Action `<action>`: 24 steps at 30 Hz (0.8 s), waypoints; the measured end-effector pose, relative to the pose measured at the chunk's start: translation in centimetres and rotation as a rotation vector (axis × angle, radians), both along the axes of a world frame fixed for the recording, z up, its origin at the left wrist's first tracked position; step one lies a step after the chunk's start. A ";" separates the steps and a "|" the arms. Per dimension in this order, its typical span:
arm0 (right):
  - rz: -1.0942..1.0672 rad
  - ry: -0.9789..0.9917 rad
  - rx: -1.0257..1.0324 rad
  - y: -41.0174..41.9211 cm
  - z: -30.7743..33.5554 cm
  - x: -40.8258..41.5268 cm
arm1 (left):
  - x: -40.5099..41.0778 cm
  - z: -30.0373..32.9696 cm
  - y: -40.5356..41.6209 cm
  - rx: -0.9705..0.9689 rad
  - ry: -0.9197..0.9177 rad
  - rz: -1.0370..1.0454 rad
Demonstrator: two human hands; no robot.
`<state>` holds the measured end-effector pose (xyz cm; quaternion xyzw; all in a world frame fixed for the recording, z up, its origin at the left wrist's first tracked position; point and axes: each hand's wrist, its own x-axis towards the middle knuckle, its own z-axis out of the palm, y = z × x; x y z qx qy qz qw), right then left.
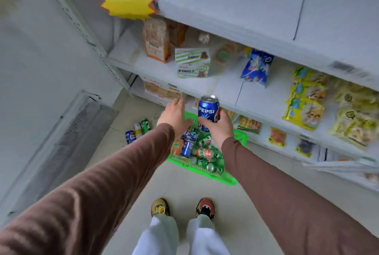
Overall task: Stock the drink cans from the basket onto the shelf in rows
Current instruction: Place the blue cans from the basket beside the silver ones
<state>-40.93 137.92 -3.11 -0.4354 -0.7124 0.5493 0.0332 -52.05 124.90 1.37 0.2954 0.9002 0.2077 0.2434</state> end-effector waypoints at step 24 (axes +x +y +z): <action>-0.239 0.372 0.268 9.3 25.3 -16.3 | -14.5 22.8 8.8 0.348 0.223 -0.165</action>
